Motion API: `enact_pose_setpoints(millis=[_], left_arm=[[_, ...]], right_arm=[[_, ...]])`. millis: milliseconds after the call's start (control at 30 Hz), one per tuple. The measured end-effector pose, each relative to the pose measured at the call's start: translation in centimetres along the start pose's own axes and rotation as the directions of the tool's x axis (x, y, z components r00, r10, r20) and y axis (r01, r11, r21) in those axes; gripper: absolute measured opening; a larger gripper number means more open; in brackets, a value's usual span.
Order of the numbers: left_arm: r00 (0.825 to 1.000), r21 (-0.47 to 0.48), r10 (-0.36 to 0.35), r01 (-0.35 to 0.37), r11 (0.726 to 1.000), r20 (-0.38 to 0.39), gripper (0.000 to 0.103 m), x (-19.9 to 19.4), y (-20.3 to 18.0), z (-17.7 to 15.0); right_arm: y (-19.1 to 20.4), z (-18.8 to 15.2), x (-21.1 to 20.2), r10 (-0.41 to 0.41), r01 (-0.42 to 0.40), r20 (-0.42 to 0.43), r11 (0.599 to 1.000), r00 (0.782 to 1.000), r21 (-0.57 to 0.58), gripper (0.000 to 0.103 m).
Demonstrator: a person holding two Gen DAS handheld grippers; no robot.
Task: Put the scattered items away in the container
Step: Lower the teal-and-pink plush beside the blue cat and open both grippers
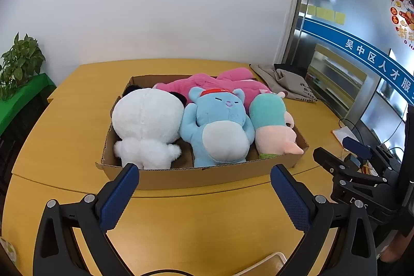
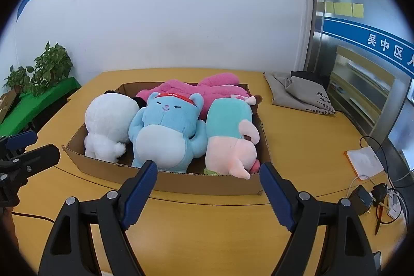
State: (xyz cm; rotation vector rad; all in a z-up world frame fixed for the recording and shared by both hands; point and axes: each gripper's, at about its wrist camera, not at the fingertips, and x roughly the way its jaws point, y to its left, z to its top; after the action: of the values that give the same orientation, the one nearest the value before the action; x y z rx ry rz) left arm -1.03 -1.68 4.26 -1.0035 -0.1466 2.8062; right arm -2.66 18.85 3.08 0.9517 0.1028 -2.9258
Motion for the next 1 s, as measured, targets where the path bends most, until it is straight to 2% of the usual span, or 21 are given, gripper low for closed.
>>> enact_pose_setpoints(millis=[200,1000], left_arm=[[1.000,0.003,-0.012,0.012,1.000,0.002,0.103,-0.10,-0.19,-0.23],[0.999,-0.007,-0.029,0.029,1.000,-0.015,0.103,0.24,-0.20,-0.53]], right_arm=[[0.49,-0.39,-0.50,-0.014,0.014,-0.005,0.999,1.000,-0.029,0.081],[-0.04,-0.69,-0.05,-0.019,0.018,-0.027,1.000,0.999,-0.021,0.081]])
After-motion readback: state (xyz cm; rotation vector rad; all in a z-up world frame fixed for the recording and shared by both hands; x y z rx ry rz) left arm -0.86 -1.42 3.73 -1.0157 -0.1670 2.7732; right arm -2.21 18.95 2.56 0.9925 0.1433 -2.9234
